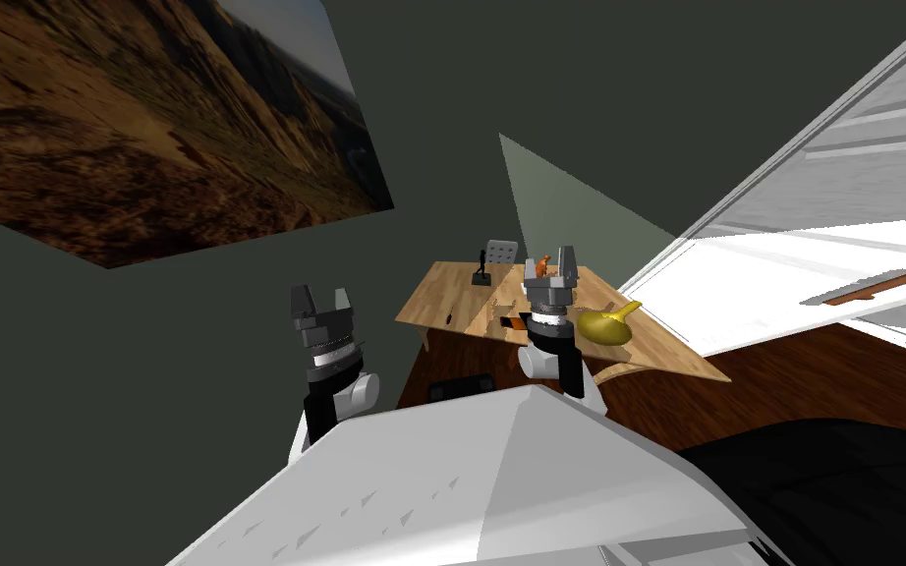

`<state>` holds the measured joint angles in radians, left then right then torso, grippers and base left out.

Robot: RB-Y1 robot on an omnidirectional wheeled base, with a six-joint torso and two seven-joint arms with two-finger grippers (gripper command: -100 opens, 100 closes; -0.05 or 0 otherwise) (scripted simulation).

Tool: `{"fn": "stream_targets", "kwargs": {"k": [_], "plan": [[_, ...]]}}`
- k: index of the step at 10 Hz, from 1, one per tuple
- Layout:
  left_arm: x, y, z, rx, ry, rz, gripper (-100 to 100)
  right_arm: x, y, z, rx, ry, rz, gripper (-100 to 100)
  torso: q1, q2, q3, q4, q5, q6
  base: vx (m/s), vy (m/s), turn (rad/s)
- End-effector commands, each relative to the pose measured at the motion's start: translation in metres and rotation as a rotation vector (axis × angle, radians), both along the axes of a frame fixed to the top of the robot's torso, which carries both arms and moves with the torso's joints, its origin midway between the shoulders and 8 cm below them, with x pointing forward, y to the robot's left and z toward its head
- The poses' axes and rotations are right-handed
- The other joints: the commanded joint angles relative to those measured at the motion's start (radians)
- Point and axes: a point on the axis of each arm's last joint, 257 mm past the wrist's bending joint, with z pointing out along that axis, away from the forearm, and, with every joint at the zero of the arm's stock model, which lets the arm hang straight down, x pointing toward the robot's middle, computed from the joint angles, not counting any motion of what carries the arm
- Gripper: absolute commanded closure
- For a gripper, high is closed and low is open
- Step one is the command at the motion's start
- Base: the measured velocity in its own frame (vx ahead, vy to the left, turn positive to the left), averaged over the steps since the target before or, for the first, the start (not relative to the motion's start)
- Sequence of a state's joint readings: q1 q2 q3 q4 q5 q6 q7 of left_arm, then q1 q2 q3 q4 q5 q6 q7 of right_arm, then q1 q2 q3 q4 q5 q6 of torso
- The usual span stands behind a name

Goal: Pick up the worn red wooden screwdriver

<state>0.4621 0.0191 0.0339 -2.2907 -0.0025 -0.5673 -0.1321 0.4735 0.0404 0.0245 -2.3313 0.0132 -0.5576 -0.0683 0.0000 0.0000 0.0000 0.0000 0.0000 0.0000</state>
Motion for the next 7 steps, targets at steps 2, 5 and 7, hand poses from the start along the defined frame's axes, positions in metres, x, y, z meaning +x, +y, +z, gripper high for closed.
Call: {"fn": "stream_targets", "kwargs": {"k": [2,5,7], "plan": [[0.02,0.0,-0.016,0.012,0.067,-0.05,-100,0.0,0.0,0.0,0.0,0.0,0.0,0,-0.001,0.001,0.0,0.0,0.0,0.0,-0.016,-0.026,-0.095],[0.054,0.009,-0.044,-0.023,0.174,-0.095,-100,0.0,0.0,0.0,0.0,0.0,0.0,0,-0.002,0.001,0.001,0.0,-0.001,0.0,-0.024,-0.042,-0.112],[0.067,0.014,-0.056,-0.056,0.218,-0.114,-100,0.0,0.0,0.0,0.0,0.0,0.0,0,-0.002,0.001,0.001,0.0,-0.001,0.0,-0.017,-0.028,-0.067]]}}
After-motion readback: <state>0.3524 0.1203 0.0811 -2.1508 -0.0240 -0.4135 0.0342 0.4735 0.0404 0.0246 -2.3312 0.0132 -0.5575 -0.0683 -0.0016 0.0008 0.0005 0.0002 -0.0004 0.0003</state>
